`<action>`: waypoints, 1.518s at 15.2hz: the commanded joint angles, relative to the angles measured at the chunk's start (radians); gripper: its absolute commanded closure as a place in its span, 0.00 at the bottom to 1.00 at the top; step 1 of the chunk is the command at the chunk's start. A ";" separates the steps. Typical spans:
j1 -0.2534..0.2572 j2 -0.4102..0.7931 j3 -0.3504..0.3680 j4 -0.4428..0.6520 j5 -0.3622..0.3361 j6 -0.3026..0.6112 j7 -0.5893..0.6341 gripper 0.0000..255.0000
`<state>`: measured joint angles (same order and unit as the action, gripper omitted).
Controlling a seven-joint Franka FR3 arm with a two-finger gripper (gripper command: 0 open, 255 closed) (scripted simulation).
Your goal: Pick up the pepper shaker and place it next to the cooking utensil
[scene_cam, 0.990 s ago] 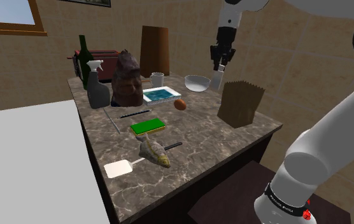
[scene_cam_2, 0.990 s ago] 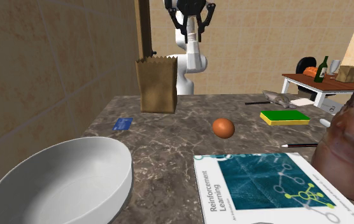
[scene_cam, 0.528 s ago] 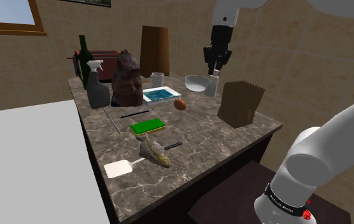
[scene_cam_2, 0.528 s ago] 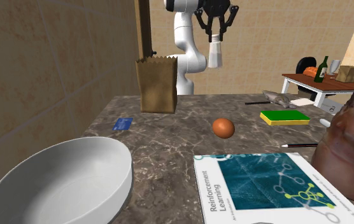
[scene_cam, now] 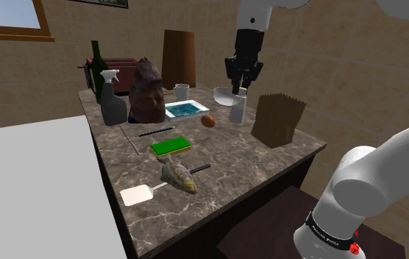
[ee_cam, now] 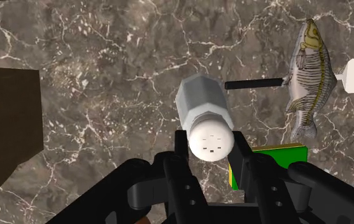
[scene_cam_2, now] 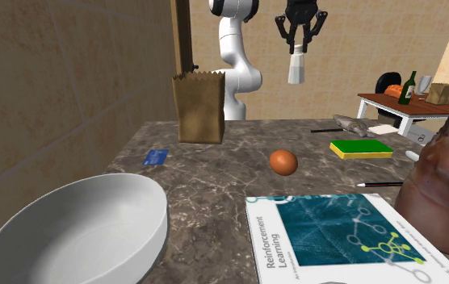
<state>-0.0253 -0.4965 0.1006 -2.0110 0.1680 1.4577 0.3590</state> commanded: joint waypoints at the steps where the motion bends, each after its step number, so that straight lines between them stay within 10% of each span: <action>1: 0.005 -0.008 0.012 -0.026 0.008 0.020 0.014 1.00; 23: 0.010 -0.044 0.030 -0.350 0.024 0.306 -0.022 1.00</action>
<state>-0.0158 -0.5411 0.1298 -2.3506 0.1913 1.7523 0.3378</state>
